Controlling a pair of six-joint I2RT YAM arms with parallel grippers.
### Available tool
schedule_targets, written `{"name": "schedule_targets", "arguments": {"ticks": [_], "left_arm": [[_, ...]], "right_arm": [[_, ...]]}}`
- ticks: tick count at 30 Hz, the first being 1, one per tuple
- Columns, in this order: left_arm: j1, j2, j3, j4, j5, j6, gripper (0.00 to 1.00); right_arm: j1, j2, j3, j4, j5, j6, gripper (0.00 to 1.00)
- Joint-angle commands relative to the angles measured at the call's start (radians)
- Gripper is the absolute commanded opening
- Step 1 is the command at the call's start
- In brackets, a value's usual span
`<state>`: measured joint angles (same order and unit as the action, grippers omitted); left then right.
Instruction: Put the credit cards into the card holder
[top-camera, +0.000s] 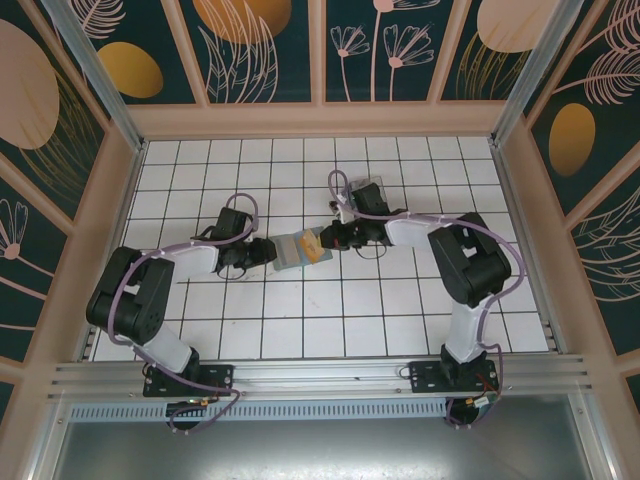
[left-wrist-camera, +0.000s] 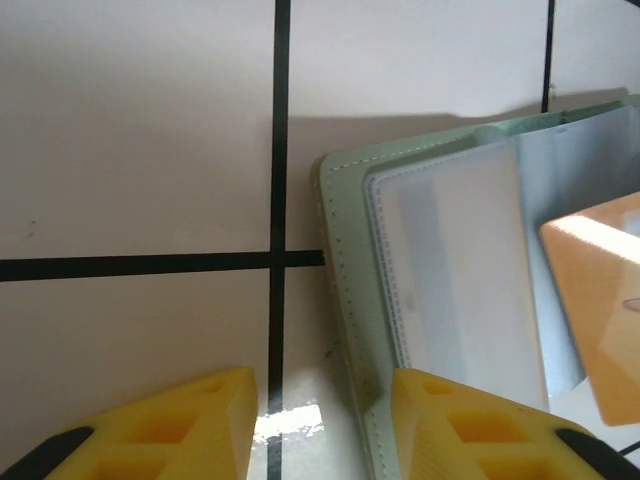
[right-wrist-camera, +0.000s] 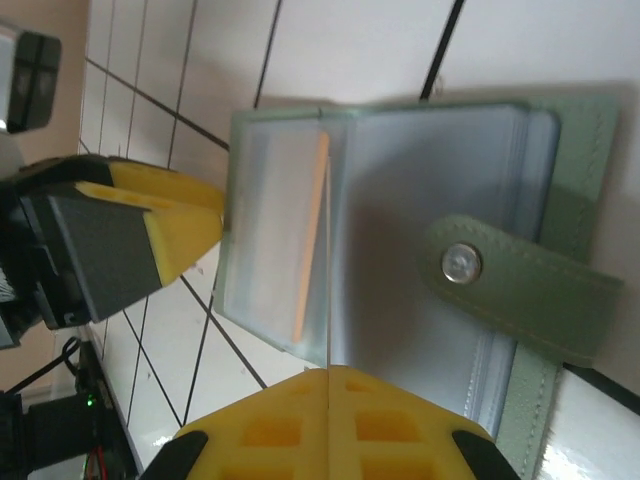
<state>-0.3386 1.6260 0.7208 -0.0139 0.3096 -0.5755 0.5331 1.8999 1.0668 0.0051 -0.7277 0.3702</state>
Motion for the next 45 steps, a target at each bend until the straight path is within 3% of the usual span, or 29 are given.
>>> {"name": "schedule_targets", "arguments": {"ticks": [1, 18, 34, 45], "left_arm": [[0.003, 0.025, 0.024, 0.016, 0.01, 0.024, 0.4], [0.002, 0.071, 0.053, -0.011, -0.024, 0.031, 0.26], [0.002, 0.069, 0.039, -0.006, -0.033, 0.021, 0.25], [0.003, 0.071, 0.035, 0.006, -0.024, 0.012, 0.25]], "right_arm": [[0.004, 0.014, 0.021, 0.059, -0.075, 0.009, 0.0], [0.001, 0.087, 0.016, 0.106, -0.097, 0.026, 0.0], [-0.016, 0.052, -0.04, 0.149, -0.048, 0.062, 0.0], [0.008, 0.096, -0.013, 0.147, -0.09, 0.069, 0.0]]}}
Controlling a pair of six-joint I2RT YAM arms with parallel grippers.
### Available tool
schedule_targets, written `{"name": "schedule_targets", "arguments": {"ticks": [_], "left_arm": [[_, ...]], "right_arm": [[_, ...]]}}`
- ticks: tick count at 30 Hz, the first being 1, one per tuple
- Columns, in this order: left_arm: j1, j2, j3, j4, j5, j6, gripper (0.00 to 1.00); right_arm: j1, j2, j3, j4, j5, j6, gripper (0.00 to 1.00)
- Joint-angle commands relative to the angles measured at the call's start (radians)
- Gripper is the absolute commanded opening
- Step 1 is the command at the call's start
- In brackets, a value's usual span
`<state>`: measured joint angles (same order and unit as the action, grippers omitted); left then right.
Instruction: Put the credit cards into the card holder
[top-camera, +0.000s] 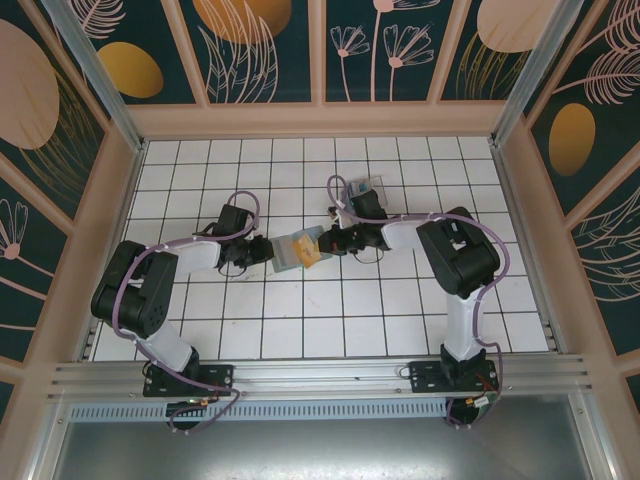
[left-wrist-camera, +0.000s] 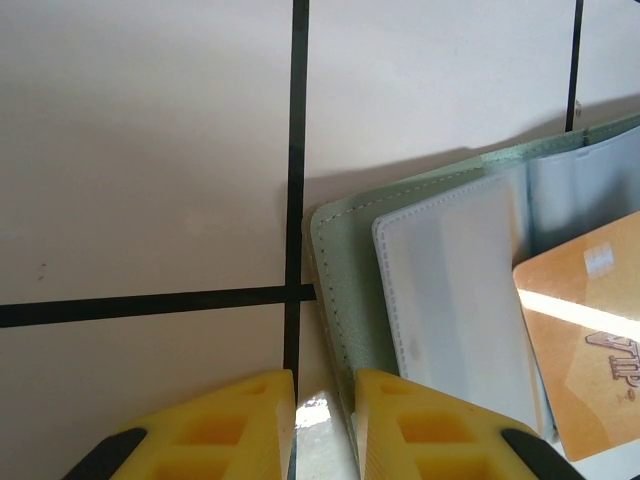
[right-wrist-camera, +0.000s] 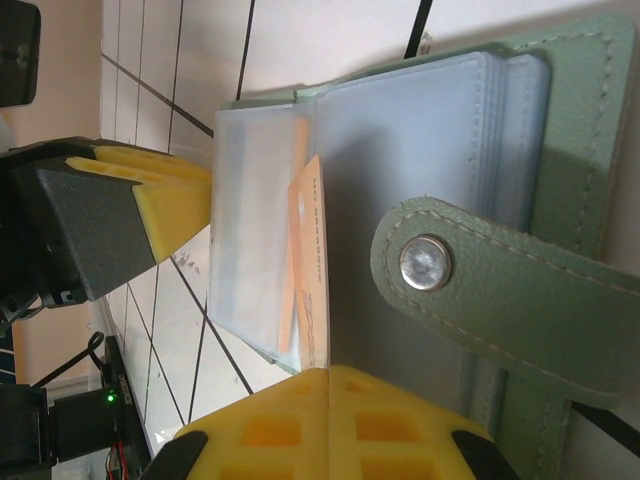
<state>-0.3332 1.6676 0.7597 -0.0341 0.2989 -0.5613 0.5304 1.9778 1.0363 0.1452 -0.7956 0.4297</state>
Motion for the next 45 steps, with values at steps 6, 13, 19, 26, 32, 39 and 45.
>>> {"name": "schedule_targets", "arguments": {"ticks": [6, 13, 19, 26, 32, 39, 45], "left_arm": [[-0.003, 0.03, -0.005, 0.017, -0.021, 0.004, 0.24], [-0.003, 0.037, -0.002, 0.018, -0.023, 0.004, 0.23], [-0.003, 0.039, -0.002, 0.016, -0.024, 0.009, 0.23], [-0.003, 0.041, -0.004, 0.017, -0.024, 0.011, 0.23], [-0.004, 0.04, 0.0, 0.023, -0.014, 0.009, 0.21], [-0.003, 0.07, 0.015, 0.004, -0.017, 0.017, 0.19], [-0.003, 0.067, 0.012, 0.0, -0.015, 0.018, 0.18]], "right_arm": [[0.011, 0.048, 0.064, -0.035, -0.031, -0.001, 0.0], [0.011, 0.102, 0.136, -0.088, -0.031, -0.011, 0.0], [0.01, 0.13, 0.154, -0.063, -0.047, 0.018, 0.0], [0.051, 0.085, 0.07, 0.041, -0.023, 0.112, 0.0], [0.061, 0.001, -0.115, 0.318, 0.097, 0.314, 0.0], [0.092, -0.005, -0.149, 0.425, 0.151, 0.369, 0.0], [0.09, 0.025, -0.088, 0.364, 0.158, 0.327, 0.0]]}}
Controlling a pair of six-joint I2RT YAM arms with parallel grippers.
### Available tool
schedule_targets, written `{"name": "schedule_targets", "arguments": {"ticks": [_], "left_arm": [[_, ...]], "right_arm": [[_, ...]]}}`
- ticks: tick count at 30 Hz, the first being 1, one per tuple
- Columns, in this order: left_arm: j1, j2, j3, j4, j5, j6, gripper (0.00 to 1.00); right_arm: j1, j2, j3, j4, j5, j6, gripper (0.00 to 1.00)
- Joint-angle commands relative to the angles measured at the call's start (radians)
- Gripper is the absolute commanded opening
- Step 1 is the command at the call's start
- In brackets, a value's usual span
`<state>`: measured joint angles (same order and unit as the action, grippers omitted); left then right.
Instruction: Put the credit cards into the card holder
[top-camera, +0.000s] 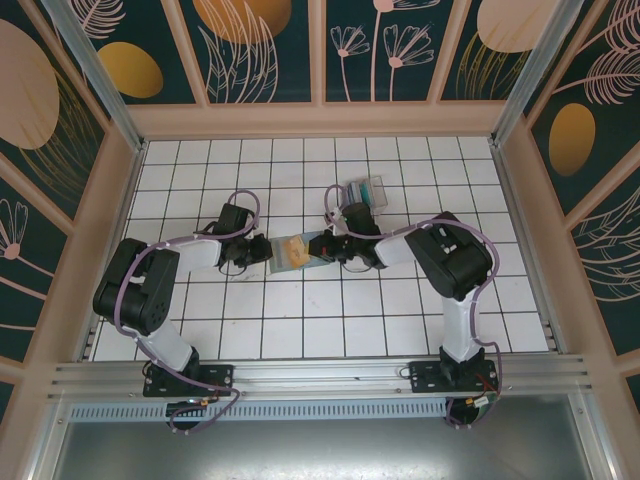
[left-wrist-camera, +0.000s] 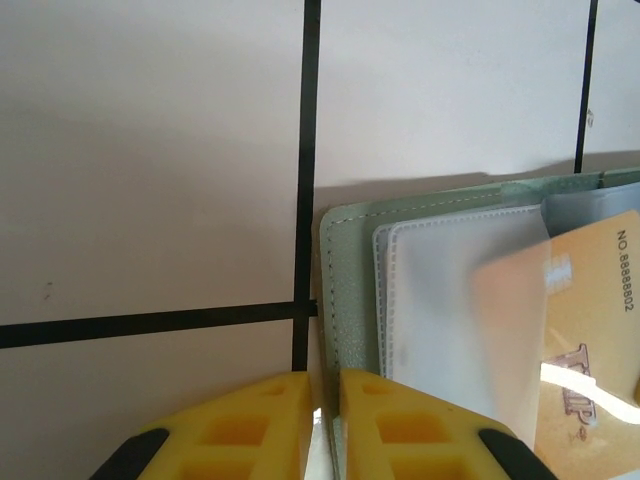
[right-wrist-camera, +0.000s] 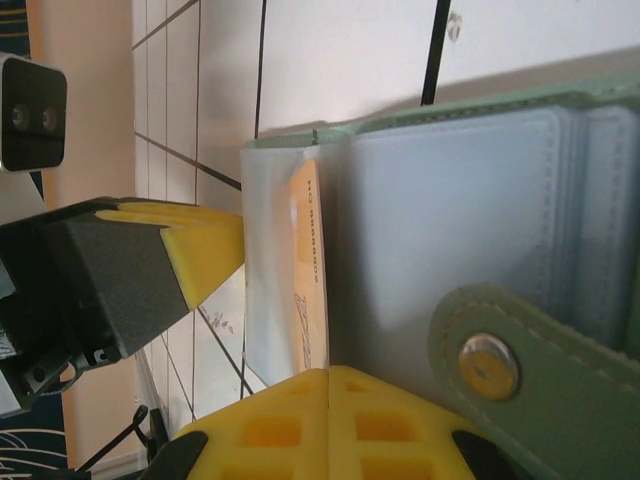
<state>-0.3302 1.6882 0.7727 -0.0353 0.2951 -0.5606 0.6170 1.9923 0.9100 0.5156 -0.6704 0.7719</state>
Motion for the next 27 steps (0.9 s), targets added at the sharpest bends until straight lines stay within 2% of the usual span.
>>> {"name": "schedule_targets", "arguments": {"ticks": [1, 8, 16, 23, 25, 27], "left_arm": [[-0.006, 0.049, 0.001, -0.001, -0.012, 0.02, 0.18], [-0.006, 0.042, -0.006, -0.006, -0.011, 0.028, 0.17], [-0.006, 0.054, 0.006, -0.013, -0.007, 0.033, 0.16], [-0.006, 0.051, -0.008, 0.005, -0.01, 0.015, 0.11], [-0.006, 0.043, -0.015, 0.007, -0.008, 0.006, 0.11], [-0.006, 0.035, -0.024, 0.014, -0.012, 0.003, 0.11]], "right_arm": [[0.004, 0.011, 0.045, -0.017, 0.039, -0.022, 0.0], [0.005, 0.021, 0.056, -0.019, 0.044, -0.019, 0.0], [0.043, 0.01, 0.004, 0.067, 0.05, 0.084, 0.0], [0.093, 0.036, 0.002, 0.106, 0.065, 0.149, 0.0], [0.102, 0.046, 0.01, 0.1, 0.067, 0.155, 0.01], [0.111, 0.047, 0.013, 0.095, 0.076, 0.15, 0.06]]}}
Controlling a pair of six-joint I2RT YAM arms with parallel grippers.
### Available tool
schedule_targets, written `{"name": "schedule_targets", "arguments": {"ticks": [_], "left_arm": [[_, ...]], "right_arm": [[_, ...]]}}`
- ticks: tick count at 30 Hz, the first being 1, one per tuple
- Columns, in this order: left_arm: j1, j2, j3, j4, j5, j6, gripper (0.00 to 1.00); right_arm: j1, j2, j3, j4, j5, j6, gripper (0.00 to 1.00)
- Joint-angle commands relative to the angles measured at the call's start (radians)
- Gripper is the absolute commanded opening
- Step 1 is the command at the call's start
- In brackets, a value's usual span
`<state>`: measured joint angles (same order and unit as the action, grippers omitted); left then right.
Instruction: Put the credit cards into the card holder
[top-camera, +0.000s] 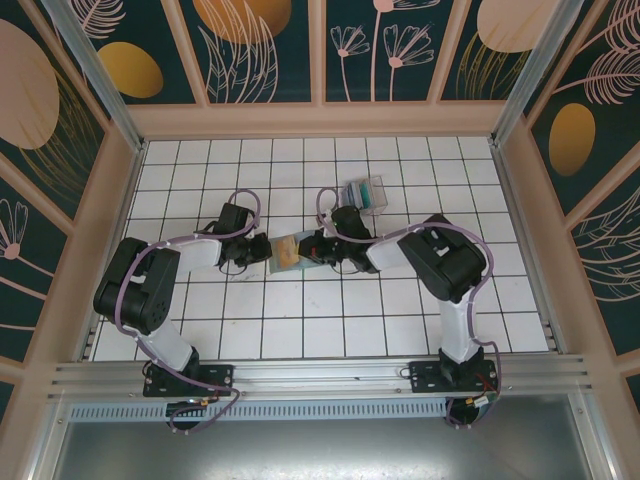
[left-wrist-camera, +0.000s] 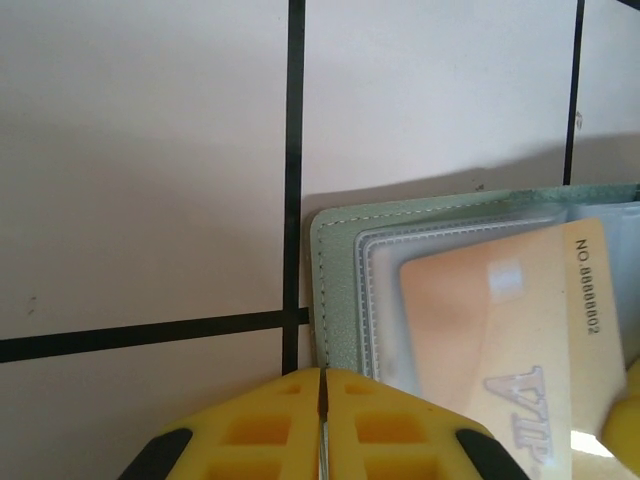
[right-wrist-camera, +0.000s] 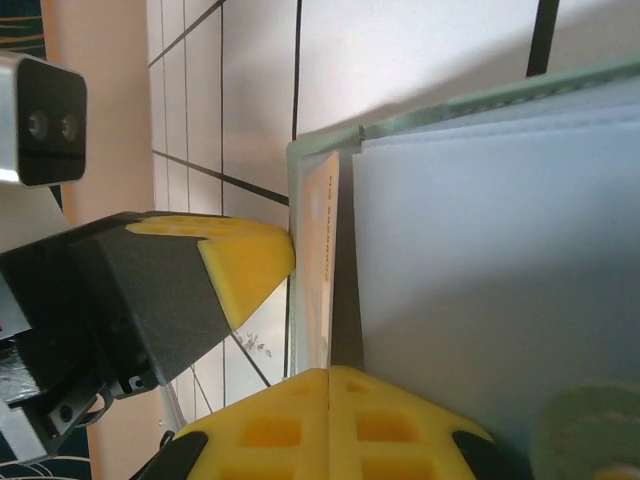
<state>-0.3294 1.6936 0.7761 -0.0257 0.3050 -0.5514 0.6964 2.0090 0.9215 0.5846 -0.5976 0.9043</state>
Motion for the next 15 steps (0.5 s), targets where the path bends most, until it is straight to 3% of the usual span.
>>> {"name": "schedule_targets", "arguments": {"ticks": [1, 7, 15], "left_arm": [[-0.007, 0.029, -0.028, 0.002, -0.026, -0.005, 0.1], [-0.007, 0.036, -0.027, -0.002, -0.025, -0.004, 0.1], [-0.007, 0.047, -0.029, 0.015, -0.019, -0.004, 0.1]], "right_arm": [[0.033, 0.028, 0.006, 0.007, 0.014, 0.007, 0.1], [0.023, -0.014, 0.099, -0.302, 0.133, -0.211, 0.28], [0.028, -0.012, 0.156, -0.424, 0.167, -0.292, 0.27]]}}
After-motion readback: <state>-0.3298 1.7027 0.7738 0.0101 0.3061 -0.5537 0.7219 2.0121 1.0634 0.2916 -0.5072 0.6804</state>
